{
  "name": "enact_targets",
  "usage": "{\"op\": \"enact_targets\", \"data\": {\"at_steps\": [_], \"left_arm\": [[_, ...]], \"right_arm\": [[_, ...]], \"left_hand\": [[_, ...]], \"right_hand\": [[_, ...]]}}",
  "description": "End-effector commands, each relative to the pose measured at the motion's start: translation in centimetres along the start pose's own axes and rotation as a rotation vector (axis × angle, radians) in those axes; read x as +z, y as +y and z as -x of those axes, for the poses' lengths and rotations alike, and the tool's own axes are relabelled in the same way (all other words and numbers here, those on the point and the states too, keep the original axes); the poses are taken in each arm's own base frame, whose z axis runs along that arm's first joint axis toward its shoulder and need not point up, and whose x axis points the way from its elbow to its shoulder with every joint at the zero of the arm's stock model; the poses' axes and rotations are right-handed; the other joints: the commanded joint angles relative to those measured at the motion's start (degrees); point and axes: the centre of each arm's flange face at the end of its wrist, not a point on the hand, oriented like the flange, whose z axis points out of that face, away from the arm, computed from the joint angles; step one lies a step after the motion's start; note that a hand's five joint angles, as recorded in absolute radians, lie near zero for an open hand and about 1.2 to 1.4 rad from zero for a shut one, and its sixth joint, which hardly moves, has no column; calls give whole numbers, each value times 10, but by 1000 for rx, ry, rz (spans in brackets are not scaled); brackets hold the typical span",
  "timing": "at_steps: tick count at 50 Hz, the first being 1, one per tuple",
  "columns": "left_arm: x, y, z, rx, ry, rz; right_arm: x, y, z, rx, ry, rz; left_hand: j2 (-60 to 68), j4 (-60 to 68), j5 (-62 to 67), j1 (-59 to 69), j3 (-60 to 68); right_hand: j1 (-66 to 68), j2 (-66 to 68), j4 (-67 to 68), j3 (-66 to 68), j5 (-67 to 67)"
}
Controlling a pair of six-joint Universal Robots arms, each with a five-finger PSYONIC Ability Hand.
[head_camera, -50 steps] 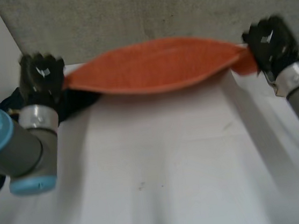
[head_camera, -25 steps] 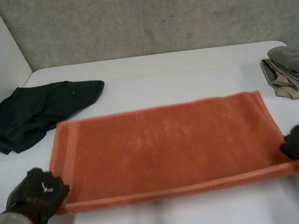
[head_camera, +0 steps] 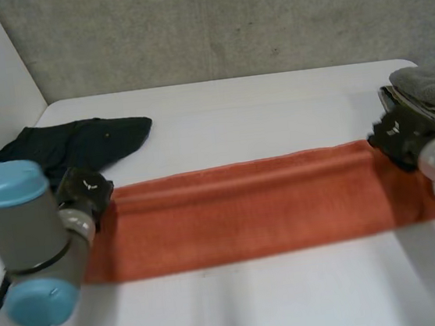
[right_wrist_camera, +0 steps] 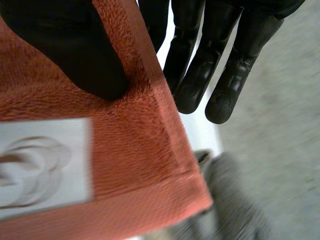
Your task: Fold the laundry.
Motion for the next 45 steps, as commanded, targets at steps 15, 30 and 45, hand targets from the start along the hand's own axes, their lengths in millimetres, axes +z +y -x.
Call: {"op": "enact_targets", "data": {"at_steps": [15,30,45], "left_arm": [[61,-22,-17,-34,-175,-84],[32,-29,0,-56,-188,-108],[9,-30,-4,-113,-194,-165]], "right_arm": [[100,11,24,16,213,-176],[4,1,-22,487,25,0],[-8,56,-2,625,-143,119]], "left_hand": [[-586,-589,-560,-559,-583],[-586,-589,-560,-559,-583],[-586,-589,-560,-559,-583]], "right_hand": [[-467,-575,-584,-581,-563],[-467,-575,-584,-581,-563],[-302,-409,-418,-416,-398]]}}
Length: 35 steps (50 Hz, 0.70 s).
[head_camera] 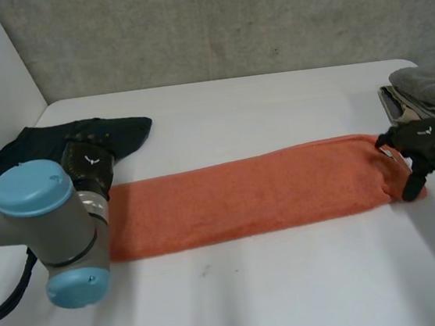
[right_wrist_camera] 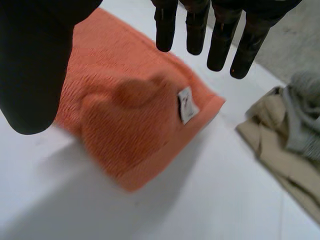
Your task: Fold the laundry.
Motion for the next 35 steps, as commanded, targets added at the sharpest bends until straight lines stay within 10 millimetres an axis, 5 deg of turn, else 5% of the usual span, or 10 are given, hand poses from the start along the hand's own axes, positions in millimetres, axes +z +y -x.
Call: {"op": "enact_targets", "data": {"at_steps": [1,5,8,13,19,28,31,35], "left_arm": [[-5,-6,-5,-24,1,-47],[-5,-6,-7,-24,17,-57],[-6,-5,-9,-23,25,-58],[-7,-4,-9,-21,30,-55],[-9,-5,-4,-24,19,-57],[-13,-5,-2,-27,21,-56],[-15,-6,0,-27,21,-58],[-17,-9,4,-33,12,-67]], "right_arm": [[19,24,-2,-17,-14,8],[31,33,-2,-17,-15,7],[39,38,-3,-14,-17,13],[38,36,-16,-5,47,3],[9,20,-72,-67,275,-1],[-15,33,-129,-363,445,126],[-15,24,-125,-422,439,112],[-8,-29,-71,-482,346,-81]], "left_hand": [[-16,-16,-27,-8,-19],[-16,-16,-27,-8,-19],[-16,-16,-27,-8,-19],[-16,-16,-27,-8,-19],[-16,-16,-27,-8,-19],[-16,-16,-27,-8,-19],[-16,-16,-27,-8,-19],[-16,-16,-27,-8,-19]], "right_hand": [[154,126,129,125,119],[322,293,297,293,287],[672,644,648,643,638],[673,645,649,644,639],[673,645,649,644,639],[673,645,649,644,639],[673,645,649,644,639],[673,645,649,644,639]]}}
